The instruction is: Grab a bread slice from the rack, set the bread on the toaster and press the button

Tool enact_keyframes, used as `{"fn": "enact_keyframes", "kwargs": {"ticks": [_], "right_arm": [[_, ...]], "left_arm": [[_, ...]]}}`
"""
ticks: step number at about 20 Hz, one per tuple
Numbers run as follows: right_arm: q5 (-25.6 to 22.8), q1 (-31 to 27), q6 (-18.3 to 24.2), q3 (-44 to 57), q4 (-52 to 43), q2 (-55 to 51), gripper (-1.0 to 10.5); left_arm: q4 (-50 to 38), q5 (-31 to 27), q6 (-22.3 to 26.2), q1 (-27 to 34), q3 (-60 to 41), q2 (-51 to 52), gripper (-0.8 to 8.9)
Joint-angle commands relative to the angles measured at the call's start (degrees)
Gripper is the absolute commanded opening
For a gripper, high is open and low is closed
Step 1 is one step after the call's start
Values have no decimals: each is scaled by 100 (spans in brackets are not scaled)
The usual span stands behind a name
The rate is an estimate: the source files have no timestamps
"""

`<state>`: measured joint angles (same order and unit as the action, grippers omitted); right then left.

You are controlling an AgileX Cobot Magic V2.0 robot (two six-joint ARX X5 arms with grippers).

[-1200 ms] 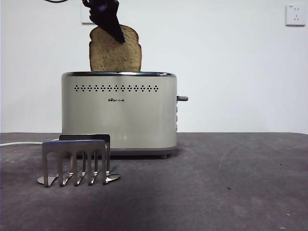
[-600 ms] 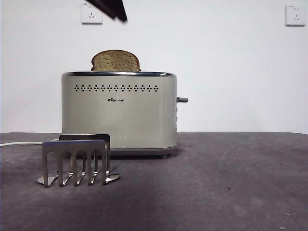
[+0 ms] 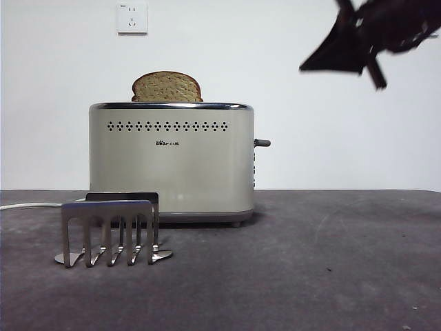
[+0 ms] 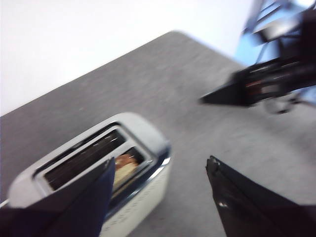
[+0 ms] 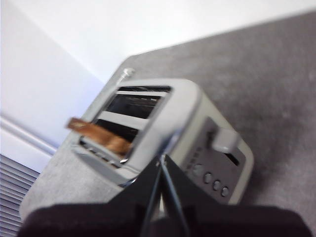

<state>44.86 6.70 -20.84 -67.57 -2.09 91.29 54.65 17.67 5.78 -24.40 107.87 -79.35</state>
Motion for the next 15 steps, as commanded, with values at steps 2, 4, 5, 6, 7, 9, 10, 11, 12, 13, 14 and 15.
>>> {"fn": "enact_keyframes", "kwargs": {"ticks": [2, 4, 5, 6, 7, 9, 10, 11, 12, 13, 14, 15], "right_arm": [[13, 127, -256, -341, -74, 599, -13], [9, 214, -245, -514, -116, 848, -13], [4, 251, -245, -608, -142, 986, -13], [2, 282, -245, -695, -146, 1102, -13], [2, 317, -247, -793, -149, 1228, -13], [-31, 391, -245, -970, -151, 1467, -13], [-61, 431, -221, -1051, -155, 1580, -13], [-157, 468, -173, -1123, -157, 1683, -13], [-251, 498, -127, -1176, -155, 1764, -13], [-352, 522, -83, -1215, -157, 1827, -13], [-413, 551, -39, -1248, -164, 1888, -13], [-481, 573, -22, -1252, -188, 1939, -13]], "left_arm": [[-2, 232, -319, -2, -46, 267, 314], [55, 229, -332, -2, -46, 372, 314], [98, 227, -332, 0, -46, 424, 314], [127, 229, -334, 0, -46, 455, 314], [166, 227, -358, 0, -46, 483, 314], [234, 229, -428, 0, -46, 522, 314], [271, 236, -431, -2, -46, 531, 314], [315, 238, -428, -2, -46, 533, 314], [361, 236, -428, 0, -46, 535, 314], [409, 238, -428, -2, -46, 535, 314], [466, 236, -428, 0, -46, 535, 314], [518, 236, -428, -2, -46, 535, 314]]}}
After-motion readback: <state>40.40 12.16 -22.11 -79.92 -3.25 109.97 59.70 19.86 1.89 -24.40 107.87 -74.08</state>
